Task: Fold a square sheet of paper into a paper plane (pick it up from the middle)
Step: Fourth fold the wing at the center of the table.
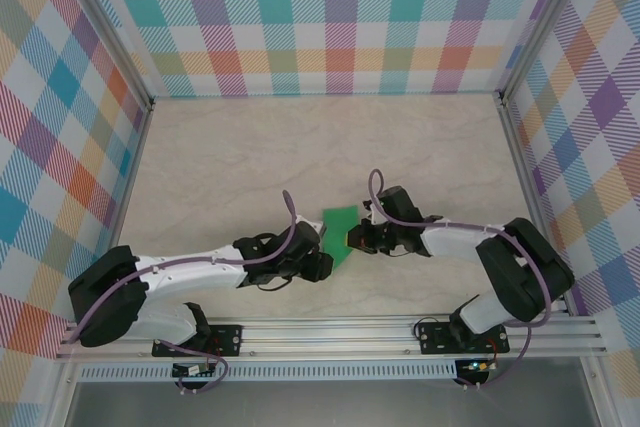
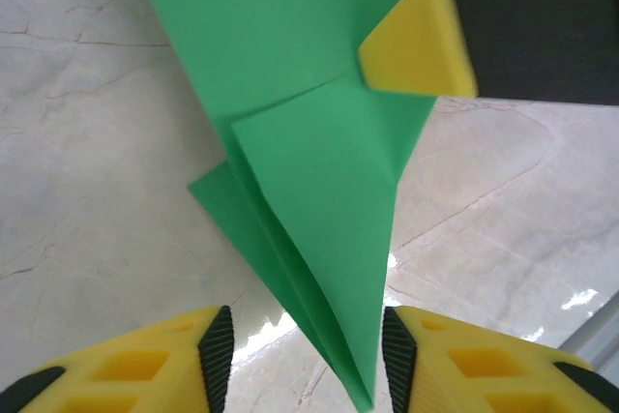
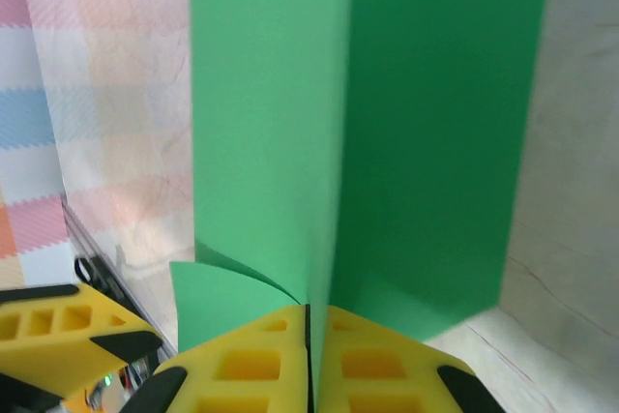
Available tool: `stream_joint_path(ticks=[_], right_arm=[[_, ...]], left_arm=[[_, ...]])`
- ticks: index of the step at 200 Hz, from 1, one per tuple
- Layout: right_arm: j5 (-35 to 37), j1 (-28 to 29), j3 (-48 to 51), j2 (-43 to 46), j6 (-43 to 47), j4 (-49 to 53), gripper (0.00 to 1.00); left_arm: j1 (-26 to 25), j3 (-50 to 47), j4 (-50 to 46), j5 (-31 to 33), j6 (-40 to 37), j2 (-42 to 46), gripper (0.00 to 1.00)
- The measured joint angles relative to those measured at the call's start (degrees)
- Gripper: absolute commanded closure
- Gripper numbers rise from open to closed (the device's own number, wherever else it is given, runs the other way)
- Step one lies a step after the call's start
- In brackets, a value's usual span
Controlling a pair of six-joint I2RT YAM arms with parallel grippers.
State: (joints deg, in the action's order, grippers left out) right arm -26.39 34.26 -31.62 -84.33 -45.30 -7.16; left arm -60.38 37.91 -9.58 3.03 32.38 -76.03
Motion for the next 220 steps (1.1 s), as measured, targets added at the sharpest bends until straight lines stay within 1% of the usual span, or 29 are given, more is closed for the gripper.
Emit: stream_joint_path(ticks=[20, 38, 51, 67, 84, 102, 119, 132, 153, 176, 195, 220], right_arm=[[2.9, 0.3, 2.2, 4.2, -3.7, -0.5, 0.91], [4.0, 1.0, 2.9, 6.6, -5.6, -0.5, 0.92], [5.1, 1.9, 2.9, 8.3, -6.4, 0.0, 0.93], [8.6, 2.9, 2.9, 12.3, -6.8, 2.8, 0.93], [11.4, 3.4, 2.9, 17.8, -6.8, 5.8, 0.93], [13.7, 3.4, 2.9, 23.1, -6.4, 8.7, 0.92], [15.8, 3.4, 2.3, 26.8, -5.9, 12.7, 0.92], [17.5, 3.4, 1.8, 28.6, -5.6, 15.0, 0.91], [18.5, 3.4, 1.7, 29.1, -5.9, 16.0, 0.91], [18.8, 3.7, 2.9, 27.5, -8.4, 14.0, 0.91], [19.2, 4.1, 4.8, 25.2, -11.0, 12.0, 0.91], [19.3, 4.4, 5.7, 21.0, -13.0, 11.0, 0.9]], left_arm=[[-1.5, 0.4, 0.0, 2.4, 0.0, -0.5, 0.5], [-2.5, 0.6, 0.1, 4.1, 0.0, -0.5, 0.48], [-2.9, 0.6, 0.1, 5.1, 0.2, -0.5, 0.45], [-3.0, 0.5, 0.0, 6.2, 0.5, 0.2, 0.41], [-3.0, 0.0, 0.4, 7.3, 1.3, 3.4, 0.36], [-3.0, -1.4, 1.1, 7.8, 1.9, 8.7, 0.3], [-3.0, -2.3, 1.9, 8.1, 2.3, 13.0, 0.29], [-3.0, -2.3, 2.2, 8.3, 2.4, 14.7, 0.29], [-3.0, -2.3, 2.2, 8.7, 2.3, 14.7, 0.29], [-3.0, -2.3, 2.2, 8.6, 1.9, 12.6, 0.35], [-3.0, -2.0, 2.2, 8.0, 0.9, 9.2, 0.39], [-3.5, -0.2, 2.3, 6.9, -0.7, 3.3, 0.4]])
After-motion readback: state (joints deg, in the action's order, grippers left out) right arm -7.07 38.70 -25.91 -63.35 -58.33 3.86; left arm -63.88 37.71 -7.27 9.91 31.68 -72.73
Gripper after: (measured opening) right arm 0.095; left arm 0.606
